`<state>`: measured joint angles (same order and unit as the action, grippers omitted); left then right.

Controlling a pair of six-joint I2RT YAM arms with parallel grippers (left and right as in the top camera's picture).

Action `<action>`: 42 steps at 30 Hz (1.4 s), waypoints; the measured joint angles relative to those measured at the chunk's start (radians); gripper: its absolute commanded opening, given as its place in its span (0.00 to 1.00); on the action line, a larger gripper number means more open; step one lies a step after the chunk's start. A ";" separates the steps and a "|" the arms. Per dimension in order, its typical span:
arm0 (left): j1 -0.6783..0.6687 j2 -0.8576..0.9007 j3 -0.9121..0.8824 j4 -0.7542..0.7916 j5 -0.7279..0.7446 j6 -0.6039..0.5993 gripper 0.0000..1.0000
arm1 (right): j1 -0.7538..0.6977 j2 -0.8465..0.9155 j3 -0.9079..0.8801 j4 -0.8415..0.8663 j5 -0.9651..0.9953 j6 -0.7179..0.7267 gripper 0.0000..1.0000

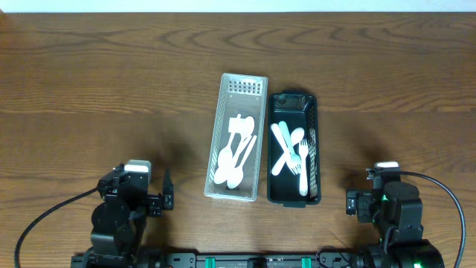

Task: Pack container

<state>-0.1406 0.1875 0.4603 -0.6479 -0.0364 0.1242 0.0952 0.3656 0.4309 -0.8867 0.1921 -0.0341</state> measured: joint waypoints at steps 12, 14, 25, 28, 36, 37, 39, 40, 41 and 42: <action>0.000 0.000 0.000 -0.276 0.000 0.000 0.98 | 0.000 -0.071 0.000 -0.008 -0.001 0.000 0.99; 0.000 0.000 0.000 -0.296 0.000 0.000 0.98 | 0.000 -0.126 0.000 -0.008 0.000 0.000 0.99; 0.000 0.000 0.000 -0.302 0.000 0.000 0.98 | 0.000 -0.355 -0.066 0.241 -0.106 -0.015 0.99; 0.000 0.000 -0.001 -0.304 0.000 0.000 0.98 | 0.000 -0.355 -0.197 0.528 -0.148 -0.041 0.99; 0.000 0.000 -0.002 -0.306 0.000 0.000 0.98 | 0.000 -0.353 -0.424 0.844 -0.186 -0.109 0.99; 0.000 0.000 -0.002 -0.306 0.000 0.000 0.98 | 0.000 -0.354 -0.424 0.841 -0.188 -0.111 0.99; 0.000 0.000 -0.002 -0.306 0.000 0.000 0.98 | 0.000 -0.352 -0.423 0.815 -0.193 -0.116 0.99; 0.000 0.000 -0.002 -0.307 0.000 0.000 0.98 | 0.000 -0.352 -0.423 0.816 -0.194 -0.117 0.99; 0.000 0.000 -0.002 -0.306 0.000 0.000 0.98 | 0.000 -0.352 -0.423 0.815 -0.194 -0.118 0.99; 0.000 0.000 -0.002 -0.306 0.000 0.000 0.98 | 0.000 -0.352 -0.423 0.815 -0.194 -0.121 0.99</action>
<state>-0.1406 0.1875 0.4583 -0.9539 -0.0360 0.1238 0.0948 0.0139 0.0074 -0.0715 -0.0021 -0.1551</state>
